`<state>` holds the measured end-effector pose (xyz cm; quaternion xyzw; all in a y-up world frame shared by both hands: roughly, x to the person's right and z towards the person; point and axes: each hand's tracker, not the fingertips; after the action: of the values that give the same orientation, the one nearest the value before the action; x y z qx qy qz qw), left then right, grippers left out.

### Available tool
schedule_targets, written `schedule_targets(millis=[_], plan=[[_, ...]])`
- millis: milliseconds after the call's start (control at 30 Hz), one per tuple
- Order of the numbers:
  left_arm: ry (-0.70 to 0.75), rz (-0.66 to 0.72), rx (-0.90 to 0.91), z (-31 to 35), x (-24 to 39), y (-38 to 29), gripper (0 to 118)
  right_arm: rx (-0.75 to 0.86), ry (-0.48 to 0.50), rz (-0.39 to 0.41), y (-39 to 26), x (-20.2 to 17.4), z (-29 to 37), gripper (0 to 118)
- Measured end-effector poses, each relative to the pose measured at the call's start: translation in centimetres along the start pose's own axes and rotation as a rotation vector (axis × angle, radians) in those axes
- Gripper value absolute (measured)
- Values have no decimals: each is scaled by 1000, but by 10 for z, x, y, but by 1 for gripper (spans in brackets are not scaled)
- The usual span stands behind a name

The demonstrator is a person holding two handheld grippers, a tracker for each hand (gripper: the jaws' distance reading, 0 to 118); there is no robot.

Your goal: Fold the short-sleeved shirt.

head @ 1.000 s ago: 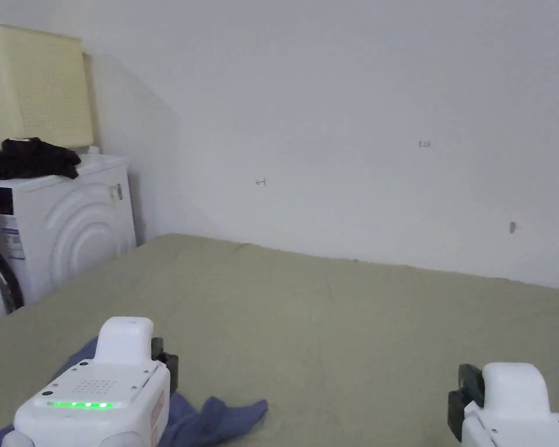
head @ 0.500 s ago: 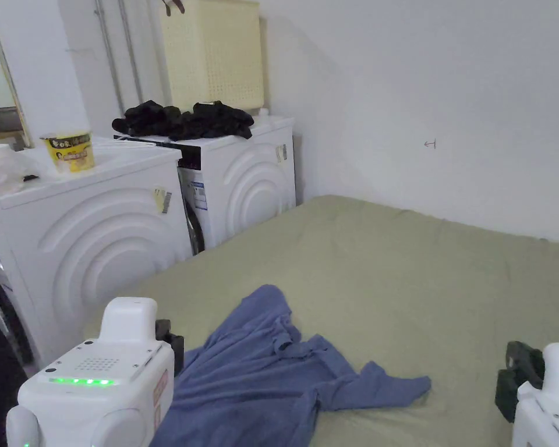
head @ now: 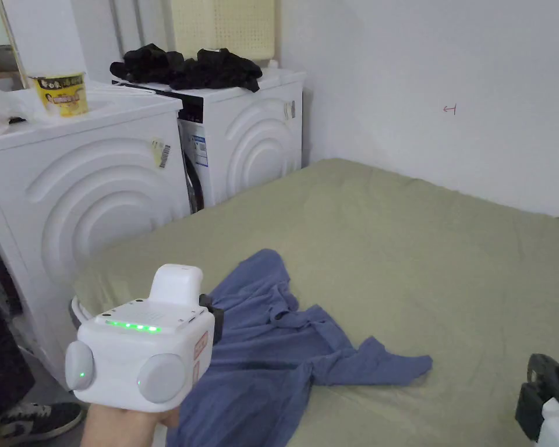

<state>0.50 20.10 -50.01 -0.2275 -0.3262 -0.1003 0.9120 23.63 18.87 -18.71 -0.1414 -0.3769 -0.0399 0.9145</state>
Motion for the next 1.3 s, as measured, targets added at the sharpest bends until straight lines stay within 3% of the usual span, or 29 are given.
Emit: schedule_targets(millis=[233, 367, 400, 467, 500, 667, 767, 833, 867, 900, 933, 967, 1000, 1133, 1300], plan=[[-102, 35, -246, -100, 23, -24, 0, -98, 0, -21, -27, 6, -17, 0], [-126, 58, -417, -150, 31, -44, 7, -144, -3, -36, -43, 6, -30, 0], [-128, 45, -472, -157, 34, -48, 26, -162, -4, -45, -46, 6, -32, 0], [-176, 5, -530, -167, 42, -56, 99, -191, 7, -60, -54, 7, -38, 0], [-191, -11, -554, -167, 45, -61, 118, -204, 9, -63, -58, 6, -41, 0], [-126, -85, -568, -189, 58, -74, 114, -248, 18, -79, -74, 3, -46, 0], [-126, -63, -611, -206, 58, -85, 114, -269, 25, -75, -80, 5, -44, 0], [-137, -53, -589, -200, 56, -80, 107, -276, 26, -72, -82, 7, -40, 0], [-152, -59, -582, -194, 54, -76, 94, -277, 27, -76, -82, 10, -37, 0], [-154, -62, -562, -189, 54, -72, 73, -275, 25, -81, -81, 11, -35, 0], [-144, -60, -553, -185, 51, -68, 46, -271, 23, -88, -80, 13, -30, 0], [-141, -56, -552, -183, 46, -64, 9, -264, 22, -95, -80, 15, -25, 0], [-143, -36, -534, -182, 40, -60, 1, -261, 13, -99, -79, 18, -20, 0], [-197, 142, -557, -172, 47, -52, 1, -253, -25, -136, -76, 32, 10, 0], [-298, 139, -467, -152, 74, -27, 1, -230, -89, -193, -75, 61, 56, 0]])
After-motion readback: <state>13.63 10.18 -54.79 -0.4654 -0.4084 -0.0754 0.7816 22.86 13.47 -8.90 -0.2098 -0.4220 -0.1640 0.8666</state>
